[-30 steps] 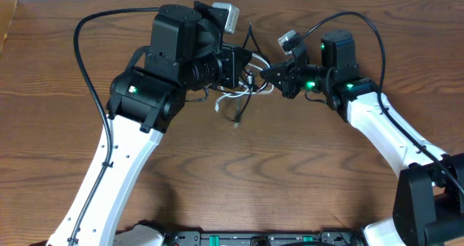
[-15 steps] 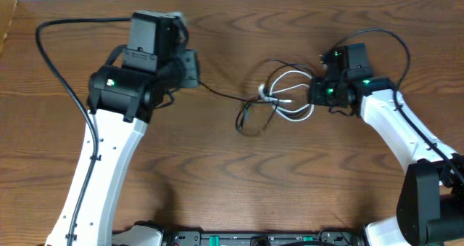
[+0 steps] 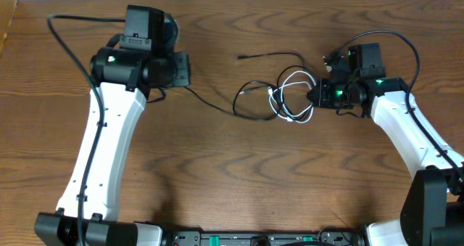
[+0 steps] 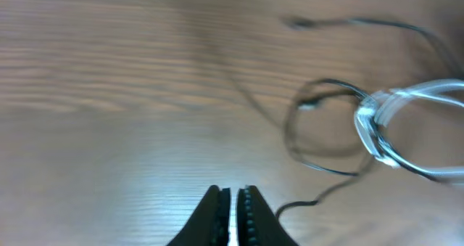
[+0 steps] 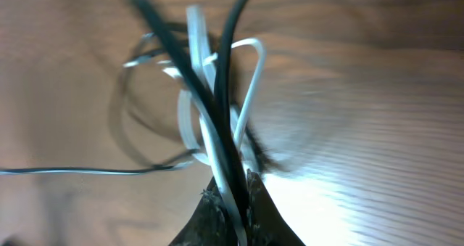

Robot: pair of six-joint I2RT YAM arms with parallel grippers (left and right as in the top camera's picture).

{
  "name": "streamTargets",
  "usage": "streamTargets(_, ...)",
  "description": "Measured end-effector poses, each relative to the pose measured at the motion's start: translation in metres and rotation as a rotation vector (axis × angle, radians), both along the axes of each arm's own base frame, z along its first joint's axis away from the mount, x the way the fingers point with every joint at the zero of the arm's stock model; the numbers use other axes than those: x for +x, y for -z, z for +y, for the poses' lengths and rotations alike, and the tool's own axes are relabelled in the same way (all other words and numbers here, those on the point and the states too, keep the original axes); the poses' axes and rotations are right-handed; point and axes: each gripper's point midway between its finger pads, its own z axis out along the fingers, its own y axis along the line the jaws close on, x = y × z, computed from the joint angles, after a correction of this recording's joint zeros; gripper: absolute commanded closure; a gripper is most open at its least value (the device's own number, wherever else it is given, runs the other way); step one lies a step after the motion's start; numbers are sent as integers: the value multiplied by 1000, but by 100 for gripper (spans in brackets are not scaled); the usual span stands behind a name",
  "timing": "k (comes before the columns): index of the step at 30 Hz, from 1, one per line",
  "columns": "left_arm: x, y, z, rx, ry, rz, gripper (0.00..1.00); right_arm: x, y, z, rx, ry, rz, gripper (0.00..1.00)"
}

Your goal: Untangle cables

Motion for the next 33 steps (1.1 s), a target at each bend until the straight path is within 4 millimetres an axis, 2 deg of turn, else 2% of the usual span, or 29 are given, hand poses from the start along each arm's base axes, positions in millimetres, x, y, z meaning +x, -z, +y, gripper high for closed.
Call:
streamTargets(5, -5, 3, -35, -84, 181, 10, 34, -16, -20, 20, 109, -114, -13, 99)
streamTargets(9, 1, 9, -45, -114, 230, 10, 14, -26, -58, 32, 187, -215, -93, 99)
streamTargets(12, 8, 17, -57, -164, 272, 22, 13, -34, -85, 38, 222, -276, -169, 99)
streamTargets(15, 13, 26, -79, -263, 368, 33, 13, -41, -99, 41, 238, -313, -206, 99)
streamTargets(21, 19, 39, -122, -449, 548, 31, 14, -46, -98, 41, 243, -335, -201, 99)
streamTargets(28, 8, 52, -157, -509, 718, 27, 20, -46, -98, 42, 243, -342, -206, 99)
streamTargets(33, 13, 54, -176, -500, 793, -38, 33, -48, -99, 42, 250, -344, -200, 99)
